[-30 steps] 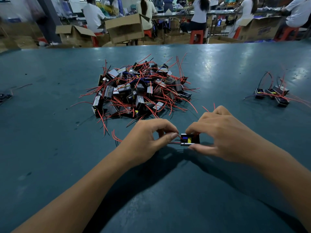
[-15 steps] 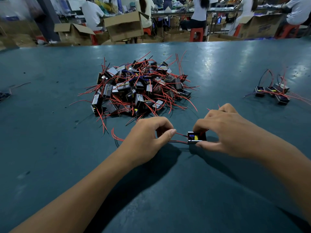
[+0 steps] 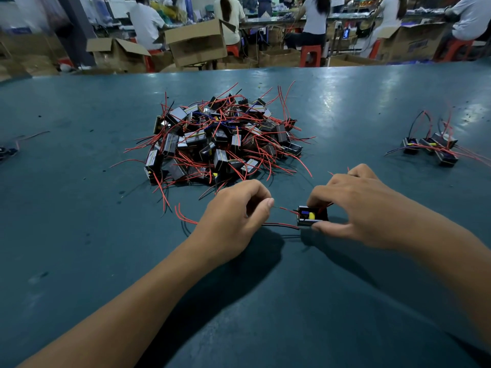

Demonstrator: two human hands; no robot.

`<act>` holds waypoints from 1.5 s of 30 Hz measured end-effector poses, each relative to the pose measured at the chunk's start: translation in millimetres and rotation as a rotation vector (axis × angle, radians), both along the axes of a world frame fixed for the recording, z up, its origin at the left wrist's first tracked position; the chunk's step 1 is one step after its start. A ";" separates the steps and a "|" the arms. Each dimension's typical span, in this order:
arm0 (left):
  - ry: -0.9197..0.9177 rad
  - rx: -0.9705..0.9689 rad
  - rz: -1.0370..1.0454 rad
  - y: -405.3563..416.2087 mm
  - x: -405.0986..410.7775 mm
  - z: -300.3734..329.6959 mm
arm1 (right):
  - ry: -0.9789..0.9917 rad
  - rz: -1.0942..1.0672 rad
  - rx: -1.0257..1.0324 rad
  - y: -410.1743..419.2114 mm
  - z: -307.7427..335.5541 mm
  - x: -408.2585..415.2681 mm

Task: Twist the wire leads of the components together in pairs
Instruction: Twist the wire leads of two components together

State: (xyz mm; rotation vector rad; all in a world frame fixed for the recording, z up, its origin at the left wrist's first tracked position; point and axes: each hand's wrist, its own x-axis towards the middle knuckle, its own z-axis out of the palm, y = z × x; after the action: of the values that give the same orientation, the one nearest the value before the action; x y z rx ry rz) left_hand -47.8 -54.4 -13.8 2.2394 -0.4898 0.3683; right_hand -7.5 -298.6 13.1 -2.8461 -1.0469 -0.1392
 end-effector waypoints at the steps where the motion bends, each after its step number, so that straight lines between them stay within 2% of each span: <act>1: -0.016 -0.017 0.023 -2.0 -0.9 0.0 | -0.002 -0.002 0.017 0.3 0.7 -0.2; 4: -0.050 -0.057 0.109 -5.2 -2.0 -0.3 | -0.013 -0.005 0.037 -0.7 2.5 -0.2; 6: -0.064 -0.060 0.163 -1.8 0.0 1.4 | -0.040 -0.041 -0.031 -3.8 2.5 1.7; 8: -0.072 -0.021 0.119 2.6 1.1 4.3 | -0.048 -0.091 -0.114 -7.3 0.6 4.9; 12: -0.112 0.312 -0.089 -0.3 -2.7 3.1 | -0.013 -0.114 -0.189 -6.2 -6.8 8.7; 15: -0.186 0.521 -0.096 -5.4 -1.2 -2.5 | 0.034 -0.110 -0.051 -4.9 -7.5 8.2; 18: -0.230 0.592 -0.082 -6.8 0.8 -4.9 | 0.088 -0.085 0.197 -3.8 -5.2 5.4; 20: -0.259 0.626 -0.060 -6.0 2.2 -5.8 | 0.113 -0.068 0.236 -2.1 -3.7 3.6; 28: -0.204 0.489 -0.035 0.3 4.0 -0.9 | 0.117 -0.014 0.245 10.9 -9.5 -1.4; 35: -0.199 0.489 -0.019 -1.4 3.0 0.0 | 0.125 -0.092 0.297 13.6 -14.3 -1.9; 45: 0.012 0.302 0.030 2.6 3.3 -1.5 | 0.162 -0.242 0.461 20.0 -21.3 -4.0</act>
State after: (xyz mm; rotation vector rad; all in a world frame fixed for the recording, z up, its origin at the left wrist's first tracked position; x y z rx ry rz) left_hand -44.5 -51.8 -15.3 2.5412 -0.5353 0.3119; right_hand -11.5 -278.5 -8.3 -2.4980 -0.5488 -0.1442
